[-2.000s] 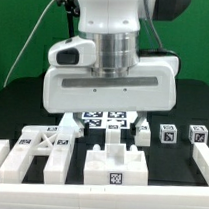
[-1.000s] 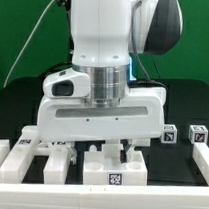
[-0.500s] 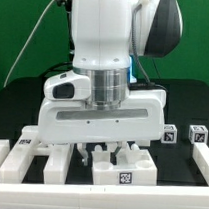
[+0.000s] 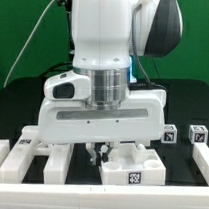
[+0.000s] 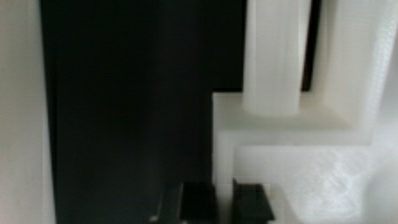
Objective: Assemble chair
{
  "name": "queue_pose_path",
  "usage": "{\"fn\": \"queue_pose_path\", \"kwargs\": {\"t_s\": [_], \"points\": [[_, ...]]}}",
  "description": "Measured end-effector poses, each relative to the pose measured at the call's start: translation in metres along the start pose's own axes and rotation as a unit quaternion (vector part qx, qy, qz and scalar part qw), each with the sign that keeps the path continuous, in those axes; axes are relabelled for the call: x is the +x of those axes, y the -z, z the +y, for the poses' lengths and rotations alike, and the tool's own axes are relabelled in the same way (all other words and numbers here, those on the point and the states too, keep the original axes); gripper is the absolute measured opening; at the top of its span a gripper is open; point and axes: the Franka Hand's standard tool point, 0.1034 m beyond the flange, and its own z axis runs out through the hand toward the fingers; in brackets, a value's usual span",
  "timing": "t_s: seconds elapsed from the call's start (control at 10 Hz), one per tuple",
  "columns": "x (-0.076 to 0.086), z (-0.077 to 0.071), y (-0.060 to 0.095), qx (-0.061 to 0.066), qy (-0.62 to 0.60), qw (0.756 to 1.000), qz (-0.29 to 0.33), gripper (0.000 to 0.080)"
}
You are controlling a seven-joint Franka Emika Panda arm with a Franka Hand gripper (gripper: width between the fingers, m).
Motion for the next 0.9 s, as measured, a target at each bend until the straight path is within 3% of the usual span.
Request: {"fn": "queue_pose_path", "kwargs": {"t_s": [0.5, 0.6, 0.7, 0.9], "points": [[0.0, -0.001, 0.0, 0.0, -0.009, 1.0, 0.0, 0.0029], [0.004, -0.007, 0.0, 0.0, -0.016, 1.0, 0.002, 0.0029], [0.029, -0.037, -0.001, 0.004, -0.035, 0.999, 0.013, 0.0029], [0.047, -0.058, -0.001, 0.012, -0.051, 0.998, 0.025, 0.003]]}}
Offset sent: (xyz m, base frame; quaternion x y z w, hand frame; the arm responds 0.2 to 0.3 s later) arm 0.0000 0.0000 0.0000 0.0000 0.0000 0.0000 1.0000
